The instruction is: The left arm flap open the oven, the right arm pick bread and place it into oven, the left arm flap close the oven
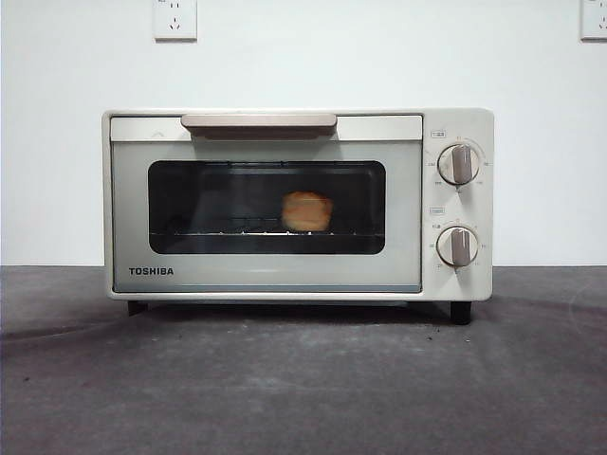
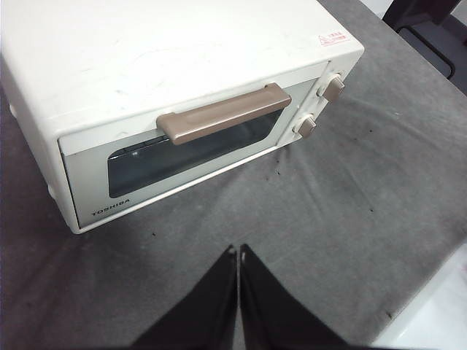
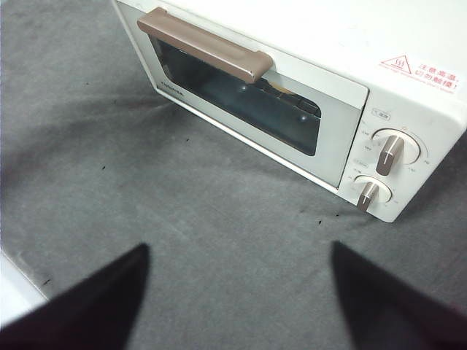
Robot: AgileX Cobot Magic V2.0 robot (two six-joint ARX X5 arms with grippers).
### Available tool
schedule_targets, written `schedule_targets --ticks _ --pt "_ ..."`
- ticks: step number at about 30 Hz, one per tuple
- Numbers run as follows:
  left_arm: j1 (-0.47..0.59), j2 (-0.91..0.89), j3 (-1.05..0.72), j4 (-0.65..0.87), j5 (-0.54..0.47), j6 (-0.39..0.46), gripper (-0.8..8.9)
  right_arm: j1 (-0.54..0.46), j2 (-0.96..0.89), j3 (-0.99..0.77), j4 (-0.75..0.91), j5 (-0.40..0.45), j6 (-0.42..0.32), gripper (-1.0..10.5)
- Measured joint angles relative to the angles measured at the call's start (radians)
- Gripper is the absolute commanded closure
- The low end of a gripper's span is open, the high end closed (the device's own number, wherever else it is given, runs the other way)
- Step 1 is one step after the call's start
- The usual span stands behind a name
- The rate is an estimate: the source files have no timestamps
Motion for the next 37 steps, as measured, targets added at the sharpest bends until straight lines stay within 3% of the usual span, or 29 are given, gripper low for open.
schedule_targets --ticks 1,27,30,33,37 --pt "0.000 0.000 0.000 0.000 0.000 0.000 8.02 0.000 0.000 0.000 0.000 0.000 0.000 9.4" --pt "0.000 -0.003 0.000 0.000 0.000 0.000 8.02 0.000 0.000 0.000 0.000 0.003 -0.006 9.4" --pt "0.009 -0.033 -0.002 0.022 -0.021 0.040 8.02 0.000 0.000 0.000 0.000 0.003 -0.006 9.4" --pt "0.062 -0.113 -0.047 0.191 -0.064 0.082 8.02 0.000 0.000 0.000 0.000 0.003 -0.006 9.4" --pt "0.156 -0.254 -0.212 0.547 -0.171 0.097 8.02 0.000 0.000 0.000 0.000 0.003 -0.006 9.4"
